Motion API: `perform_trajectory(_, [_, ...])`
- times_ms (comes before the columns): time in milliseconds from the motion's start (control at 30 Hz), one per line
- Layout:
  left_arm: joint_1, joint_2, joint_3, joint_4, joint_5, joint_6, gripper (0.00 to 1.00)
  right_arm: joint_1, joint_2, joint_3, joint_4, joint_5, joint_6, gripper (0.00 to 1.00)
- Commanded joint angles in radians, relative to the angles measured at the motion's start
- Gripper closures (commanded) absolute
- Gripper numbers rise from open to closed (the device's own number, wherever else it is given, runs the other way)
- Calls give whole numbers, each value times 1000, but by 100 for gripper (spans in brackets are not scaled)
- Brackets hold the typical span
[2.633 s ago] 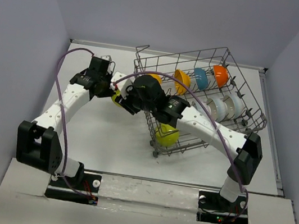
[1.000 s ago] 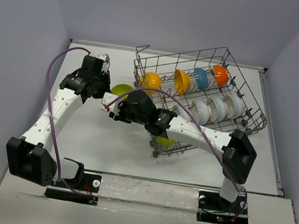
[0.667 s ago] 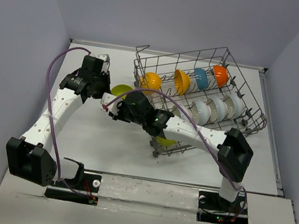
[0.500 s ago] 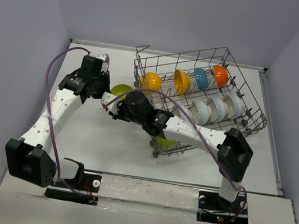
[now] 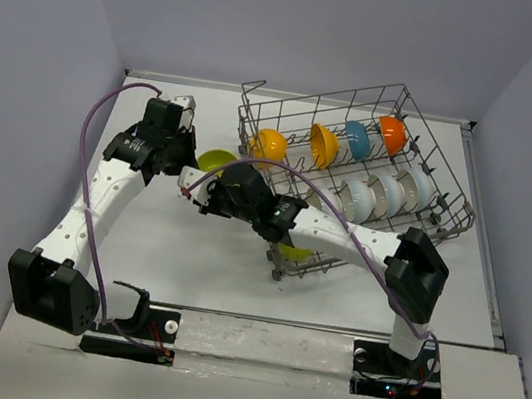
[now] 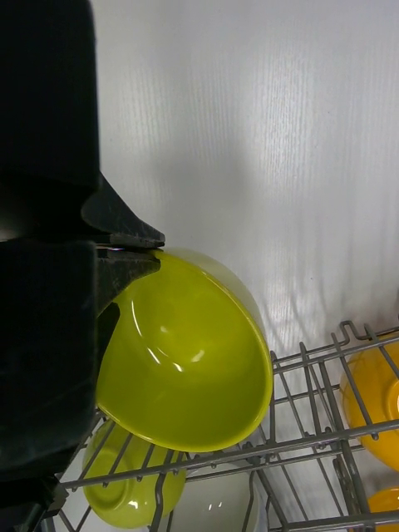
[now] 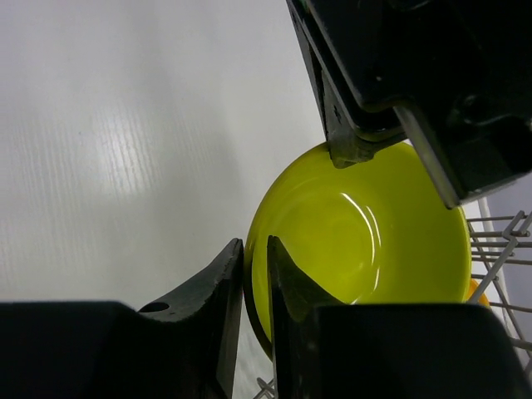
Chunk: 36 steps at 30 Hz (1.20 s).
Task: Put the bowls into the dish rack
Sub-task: Pass from the left arm to the right
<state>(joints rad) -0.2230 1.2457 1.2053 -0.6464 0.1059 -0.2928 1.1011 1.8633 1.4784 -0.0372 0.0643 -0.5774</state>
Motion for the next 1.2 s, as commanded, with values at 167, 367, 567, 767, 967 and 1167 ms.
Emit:
perform_trajectory(167, [-4, -42, 79, 11, 35, -2, 100, 9, 16, 71, 40, -3, 5, 96])
perform_trajectory(367, [-4, -42, 88, 7, 38, 0, 100, 9, 7, 85, 37, -20, 37, 99])
perform_trajectory(567, [-4, -48, 91, 10, 38, 4, 95, 9, -16, 95, -1, -41, 57, 99])
perform_trajectory(767, [-4, -57, 88, 17, 38, 3, 78, 9, -23, 102, -15, -47, 67, 99])
perform_trajectory(967, [-4, -69, 97, 22, 29, 0, 57, 9, -26, 111, -26, -49, 68, 99])
perform_trajectory(1167, [-4, -69, 129, 16, 9, -9, 39, 9, -32, 114, -32, -40, 68, 99])
